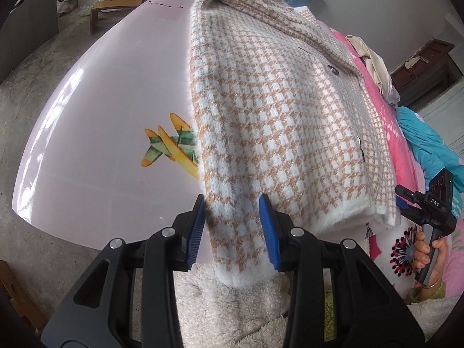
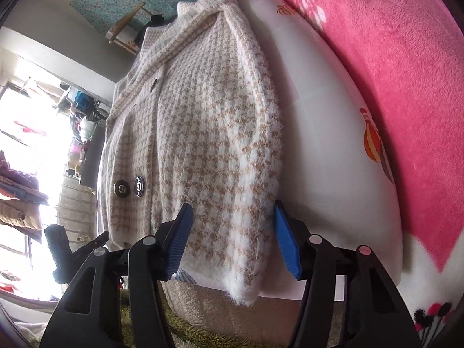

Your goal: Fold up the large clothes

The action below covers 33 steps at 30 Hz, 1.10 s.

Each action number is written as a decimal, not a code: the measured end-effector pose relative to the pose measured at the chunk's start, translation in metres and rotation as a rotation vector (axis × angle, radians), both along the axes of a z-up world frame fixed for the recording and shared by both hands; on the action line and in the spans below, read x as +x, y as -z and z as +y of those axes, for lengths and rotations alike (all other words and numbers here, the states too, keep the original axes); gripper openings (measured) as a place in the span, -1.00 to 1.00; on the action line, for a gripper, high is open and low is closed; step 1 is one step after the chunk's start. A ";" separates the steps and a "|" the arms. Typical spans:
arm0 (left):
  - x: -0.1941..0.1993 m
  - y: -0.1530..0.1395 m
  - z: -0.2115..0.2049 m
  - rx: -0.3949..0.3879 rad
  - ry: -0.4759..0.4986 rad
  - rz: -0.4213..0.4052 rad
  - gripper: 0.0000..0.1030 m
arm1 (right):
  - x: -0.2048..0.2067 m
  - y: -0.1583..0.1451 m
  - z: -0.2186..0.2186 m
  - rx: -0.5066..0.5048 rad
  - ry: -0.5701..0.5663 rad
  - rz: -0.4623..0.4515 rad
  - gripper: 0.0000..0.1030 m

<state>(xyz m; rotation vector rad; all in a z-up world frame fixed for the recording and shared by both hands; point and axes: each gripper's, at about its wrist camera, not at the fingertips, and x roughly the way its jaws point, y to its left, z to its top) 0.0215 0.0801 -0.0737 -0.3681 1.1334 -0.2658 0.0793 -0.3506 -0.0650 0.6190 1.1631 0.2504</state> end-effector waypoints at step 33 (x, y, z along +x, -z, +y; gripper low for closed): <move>0.023 -0.096 0.033 -0.077 -0.042 -0.221 -0.87 | 0.023 -0.087 -0.025 0.055 0.004 -0.269 -0.84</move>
